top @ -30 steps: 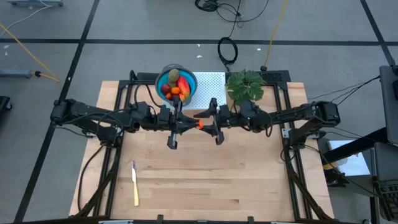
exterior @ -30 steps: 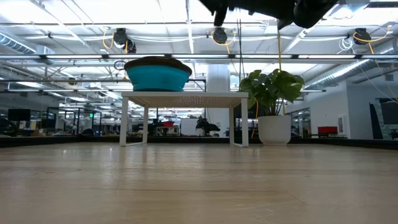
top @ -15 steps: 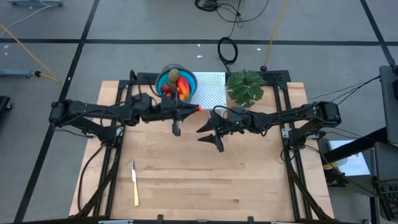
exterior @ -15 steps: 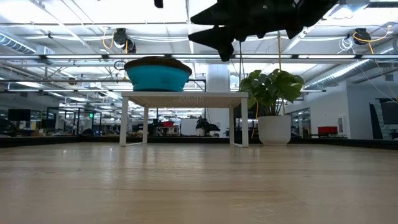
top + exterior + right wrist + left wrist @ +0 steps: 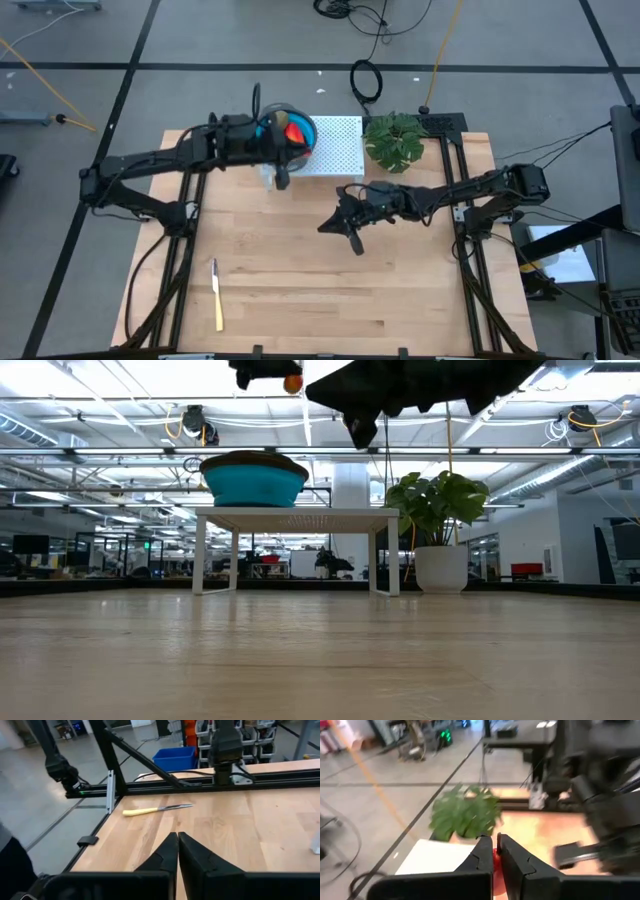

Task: Pick & Place Fruit
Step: Put the peach in the blue strainer bowl on the shelf

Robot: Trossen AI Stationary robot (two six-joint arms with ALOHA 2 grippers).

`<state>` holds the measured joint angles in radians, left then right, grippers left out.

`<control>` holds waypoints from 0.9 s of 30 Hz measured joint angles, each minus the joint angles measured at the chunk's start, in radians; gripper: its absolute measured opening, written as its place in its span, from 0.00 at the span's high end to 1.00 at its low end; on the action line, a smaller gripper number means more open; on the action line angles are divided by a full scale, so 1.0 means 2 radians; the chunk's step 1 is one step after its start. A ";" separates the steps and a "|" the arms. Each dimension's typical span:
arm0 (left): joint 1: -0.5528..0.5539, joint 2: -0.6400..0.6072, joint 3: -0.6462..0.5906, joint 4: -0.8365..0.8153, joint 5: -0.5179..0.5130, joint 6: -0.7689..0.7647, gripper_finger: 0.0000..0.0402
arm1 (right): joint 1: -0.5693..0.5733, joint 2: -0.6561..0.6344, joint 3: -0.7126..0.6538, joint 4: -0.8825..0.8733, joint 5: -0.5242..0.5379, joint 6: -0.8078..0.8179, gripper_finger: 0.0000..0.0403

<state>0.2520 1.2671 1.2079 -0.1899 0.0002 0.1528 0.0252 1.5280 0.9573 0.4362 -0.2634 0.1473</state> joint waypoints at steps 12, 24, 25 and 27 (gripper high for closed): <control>0.099 0.024 0.006 -0.064 0.043 0.015 0.98 | 0.005 -0.041 -0.003 -0.043 0.000 -0.014 1.00; 0.145 0.079 0.006 -0.068 0.066 0.002 0.98 | 0.000 -0.192 -0.132 0.004 0.019 -0.008 1.00; 0.147 0.080 0.006 -0.065 0.066 -0.001 0.97 | 0.000 -0.205 -0.143 0.007 0.028 -0.005 1.00; 0.150 0.081 0.006 -0.063 0.066 -0.008 0.95 | 0.000 -0.229 -0.162 0.009 0.048 -0.004 1.00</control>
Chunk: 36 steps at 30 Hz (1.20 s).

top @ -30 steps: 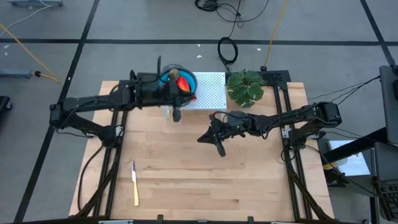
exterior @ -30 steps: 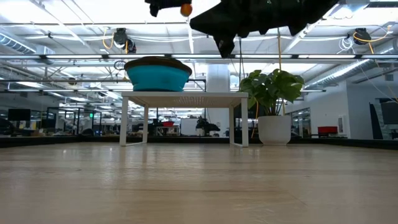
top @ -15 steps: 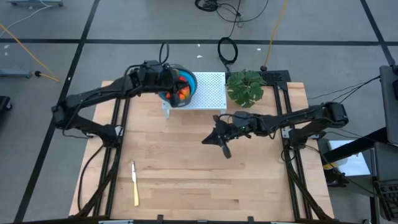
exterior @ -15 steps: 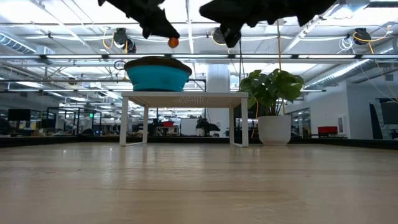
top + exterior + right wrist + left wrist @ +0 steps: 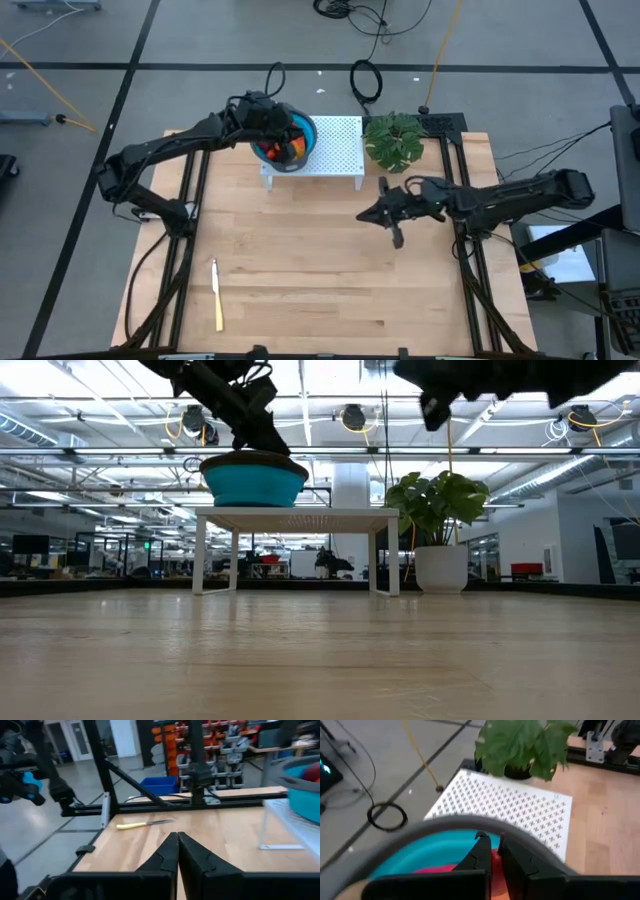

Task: Pick & Place Fruit
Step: Put the peach in the blue strainer bowl on the shelf, then put the table knife on the shelf

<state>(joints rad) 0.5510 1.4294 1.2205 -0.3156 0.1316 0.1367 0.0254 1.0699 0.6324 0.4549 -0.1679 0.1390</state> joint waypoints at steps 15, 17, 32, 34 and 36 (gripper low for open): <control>0.002 0.003 -0.001 -0.059 -0.014 -0.063 0.92 | -0.013 -0.096 -0.061 -0.001 0.046 -0.014 1.00; 0.001 0.002 -0.001 -0.056 -0.017 -0.070 0.91 | -0.015 -0.096 -0.061 0.002 0.046 -0.014 1.00; 0.001 0.002 -0.001 -0.055 -0.023 -0.083 0.82 | -0.019 -0.095 -0.061 0.002 0.045 -0.014 1.00; 0.001 0.001 -0.001 -0.055 -0.023 -0.084 0.77 | -0.019 -0.095 -0.061 0.002 0.045 -0.014 1.00; 0.001 0.001 -0.001 -0.052 -0.027 -0.083 0.73 | -0.019 -0.095 -0.061 0.002 0.045 -0.014 1.00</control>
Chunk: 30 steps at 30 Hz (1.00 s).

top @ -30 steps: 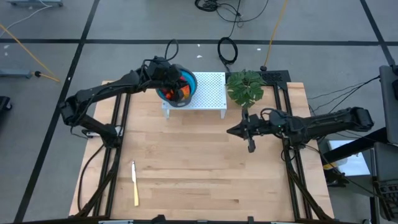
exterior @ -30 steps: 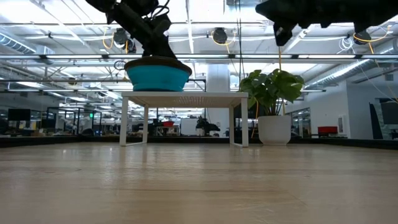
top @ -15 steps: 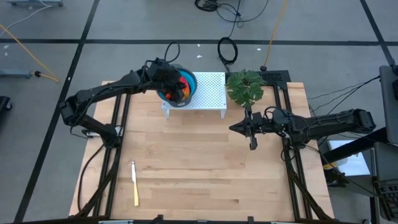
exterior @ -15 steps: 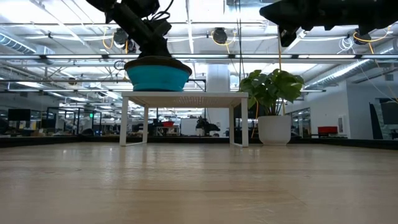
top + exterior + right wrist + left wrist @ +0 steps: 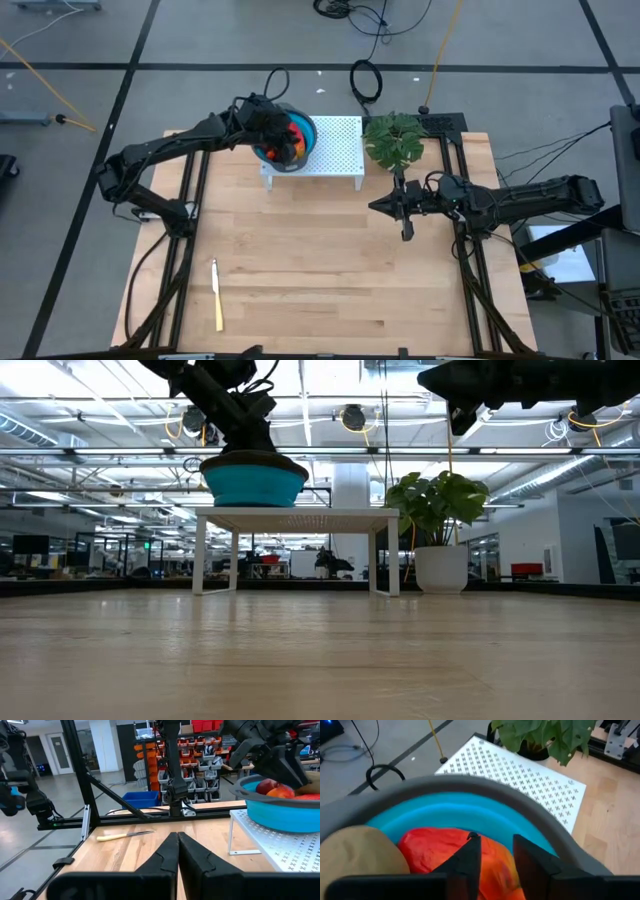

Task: Pick & Place Fruit
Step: Put the table knife on the shelf

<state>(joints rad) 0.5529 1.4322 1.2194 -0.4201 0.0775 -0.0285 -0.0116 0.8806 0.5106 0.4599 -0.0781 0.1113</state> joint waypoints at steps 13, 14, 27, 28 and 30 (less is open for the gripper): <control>-0.065 -0.052 0.143 -0.186 0.000 -0.074 0.62 | 0.000 0.000 0.000 0.000 0.000 0.015 1.00; -0.078 -0.059 0.146 -0.199 0.000 -0.084 0.62 | 0.000 0.000 0.000 0.000 0.000 0.014 1.00; -0.243 -0.094 0.146 -0.382 0.000 -0.322 0.71 | 0.000 0.000 0.000 0.000 0.000 0.011 1.00; -0.255 -0.093 0.146 -0.393 0.000 -0.337 0.71 | 0.000 0.000 0.000 0.000 0.000 0.011 1.00; -0.281 -0.094 0.145 -0.410 -0.008 -0.368 0.71 | 0.000 0.000 0.000 0.000 0.000 0.011 1.00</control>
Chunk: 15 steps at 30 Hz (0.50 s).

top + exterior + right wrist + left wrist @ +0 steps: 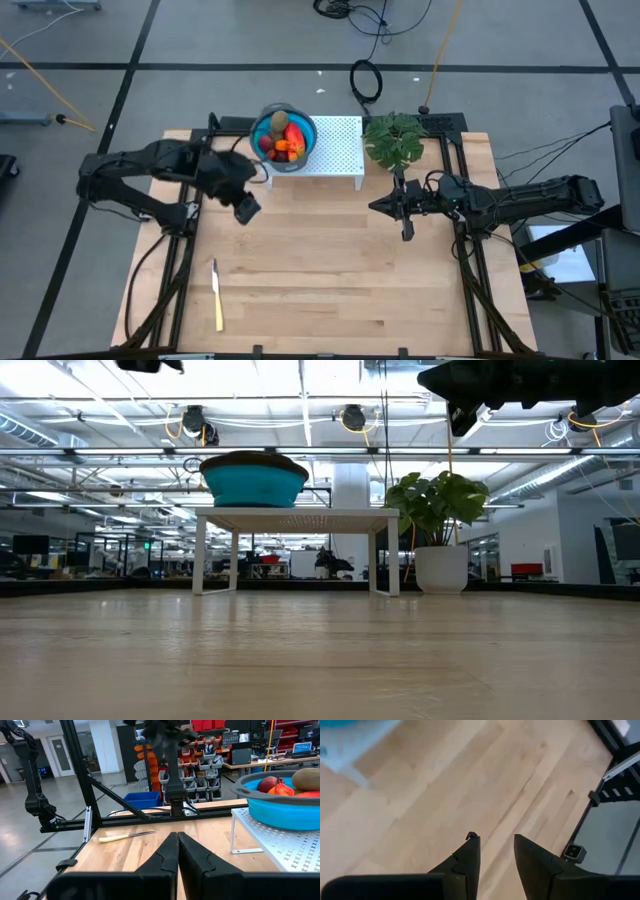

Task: Pick & Place Fruit
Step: Put the table knife on the shelf

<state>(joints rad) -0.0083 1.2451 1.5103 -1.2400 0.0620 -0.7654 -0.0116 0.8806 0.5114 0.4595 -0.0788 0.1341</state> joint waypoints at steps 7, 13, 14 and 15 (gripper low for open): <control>-0.086 0.000 -0.035 -0.011 -0.035 -0.139 0.71 | 0.000 0.000 0.000 0.000 0.000 -0.004 1.00; -0.155 0.000 -0.091 -0.011 -0.036 -0.286 0.71 | 0.000 0.000 0.000 0.000 0.000 -0.004 1.00; -0.164 0.000 -0.103 -0.010 -0.036 -0.317 0.71 | 0.000 0.000 0.000 0.000 0.000 -0.004 1.00; -0.172 0.000 -0.116 -0.011 -0.036 -0.347 0.71 | 0.000 0.000 0.000 0.000 0.000 -0.004 1.00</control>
<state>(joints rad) -0.3531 1.2446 1.2782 -1.2614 -0.0103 -1.4585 -0.0116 0.8806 0.5114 0.4591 -0.0792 0.1261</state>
